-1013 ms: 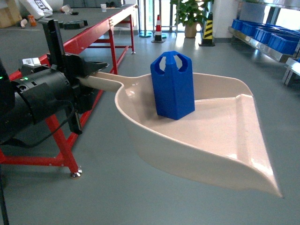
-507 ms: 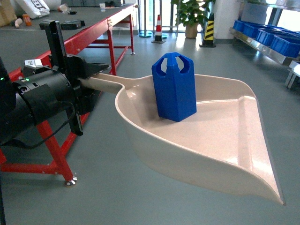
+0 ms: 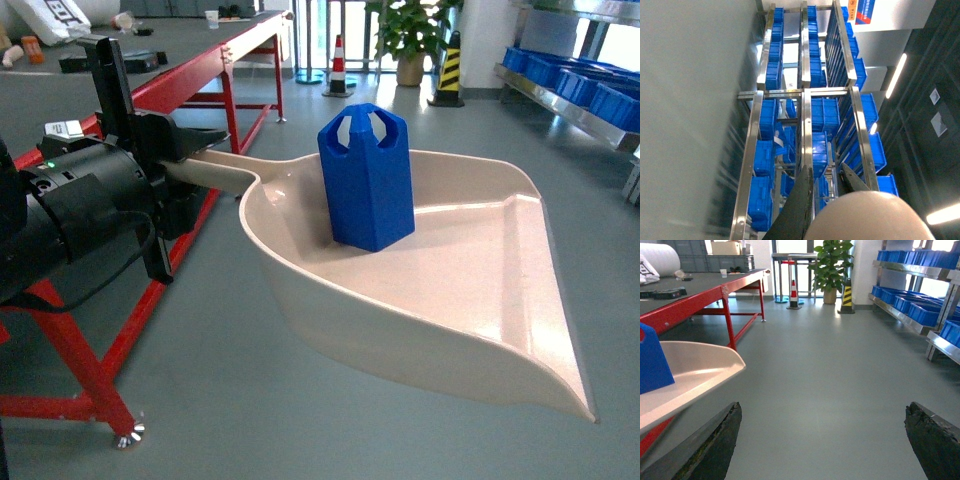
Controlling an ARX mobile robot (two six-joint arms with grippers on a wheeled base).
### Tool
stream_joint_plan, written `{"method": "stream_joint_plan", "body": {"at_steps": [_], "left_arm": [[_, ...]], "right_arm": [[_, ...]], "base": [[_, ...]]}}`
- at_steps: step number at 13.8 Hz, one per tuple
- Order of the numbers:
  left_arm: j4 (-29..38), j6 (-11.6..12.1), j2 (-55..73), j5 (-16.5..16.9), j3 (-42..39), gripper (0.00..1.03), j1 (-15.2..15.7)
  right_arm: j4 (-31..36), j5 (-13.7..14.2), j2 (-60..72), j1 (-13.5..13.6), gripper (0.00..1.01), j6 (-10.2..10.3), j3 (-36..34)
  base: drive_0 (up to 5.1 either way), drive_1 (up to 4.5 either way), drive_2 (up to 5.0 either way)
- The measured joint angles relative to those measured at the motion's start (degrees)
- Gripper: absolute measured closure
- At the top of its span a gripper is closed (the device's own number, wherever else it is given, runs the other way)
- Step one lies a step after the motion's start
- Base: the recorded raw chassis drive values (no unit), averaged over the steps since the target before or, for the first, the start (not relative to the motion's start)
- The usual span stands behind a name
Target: Place part in tray to right shelf
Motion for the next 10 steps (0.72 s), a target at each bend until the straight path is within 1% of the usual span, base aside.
{"method": "stream_joint_plan", "body": {"at_steps": [4,5,6,7,10], "left_arm": [[-0.8,0.1,0.0,-0.1,0.0,0.90,0.0],[0.0,0.0,0.0,0.0,0.0,0.90,0.0],[-0.8,0.1,0.0,-0.2,0.0,0.90,0.0],[-0.2,0.0,0.0,-0.2,0.0,0.90,0.1],[-0.3,0.0,0.0,0.2,0.0,0.90,-0.1]], "right_arm": [[-0.2,0.0,0.0,0.0,0.03,0.0,0.0],[0.2,0.0,0.0,0.0,0.03,0.0,0.0],[-0.3,0.0,0.1,0.0,0.03,0.0,0.0],[0.0,0.0,0.0,0.0,0.03,0.0,0.0],[0.2,0.0,0.0,0.0,0.03,0.0,0.0]], "base": [[0.0,4.34,-4.3],[0.0,4.30,-4.3],[-1.0,3.33,-5.3],[-0.6,3.76,-4.9],[-0.1,4.21,-4.4]]}}
